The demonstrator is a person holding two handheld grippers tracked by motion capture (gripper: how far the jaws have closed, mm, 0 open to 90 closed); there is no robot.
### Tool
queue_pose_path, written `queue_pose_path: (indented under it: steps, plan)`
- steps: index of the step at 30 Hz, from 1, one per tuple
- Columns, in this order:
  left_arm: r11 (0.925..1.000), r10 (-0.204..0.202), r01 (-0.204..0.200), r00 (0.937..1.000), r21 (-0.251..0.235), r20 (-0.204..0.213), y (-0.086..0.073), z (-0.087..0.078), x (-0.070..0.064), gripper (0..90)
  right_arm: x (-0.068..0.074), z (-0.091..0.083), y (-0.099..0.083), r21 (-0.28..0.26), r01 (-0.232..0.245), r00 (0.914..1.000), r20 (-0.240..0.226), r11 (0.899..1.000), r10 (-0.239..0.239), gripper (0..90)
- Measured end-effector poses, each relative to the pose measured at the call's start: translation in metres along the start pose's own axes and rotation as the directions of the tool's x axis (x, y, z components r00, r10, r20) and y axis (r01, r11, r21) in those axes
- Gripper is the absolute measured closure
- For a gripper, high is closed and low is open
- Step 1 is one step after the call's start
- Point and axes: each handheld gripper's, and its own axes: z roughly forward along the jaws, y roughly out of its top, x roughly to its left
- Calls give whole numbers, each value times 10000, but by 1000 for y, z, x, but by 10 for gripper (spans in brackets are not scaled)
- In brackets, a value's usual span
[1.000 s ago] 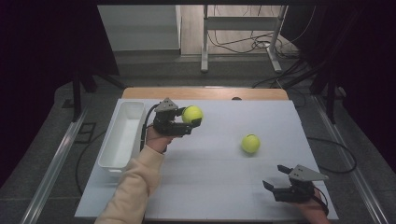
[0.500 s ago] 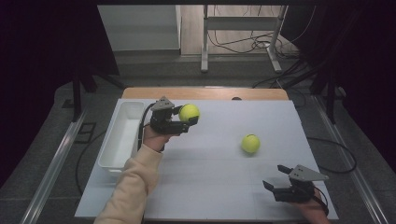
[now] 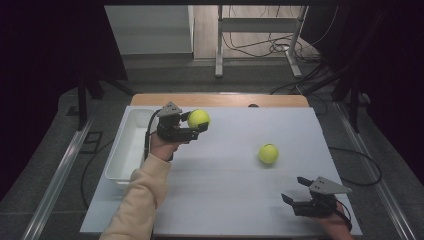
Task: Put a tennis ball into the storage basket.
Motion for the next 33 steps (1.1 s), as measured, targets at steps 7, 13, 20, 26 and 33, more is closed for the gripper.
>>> queue_pose_path:
  steps: [7,13,20,26,33]
  plan:
    - [10000,-51,50,9998,-55,-179,0,-3,4,256,0,0,0,6,18,10000,4,10000,-18,150]
    - [9999,-122,119,9994,-99,-327,0,-6,8,256,0,0,0,12,29,10000,8,10000,-29,150]
    - [9997,-190,183,9979,-131,-617,-1,-10,15,256,0,0,0,12,32,10000,9,10000,-32,151]
    - [9994,-310,296,9965,-195,-778,-1,-13,20,256,0,0,0,9,31,10000,10,10000,-31,151]
    - [9984,-529,511,9944,-230,-910,-3,-17,28,256,0,0,0,7,24,10000,16,10000,-24,151]
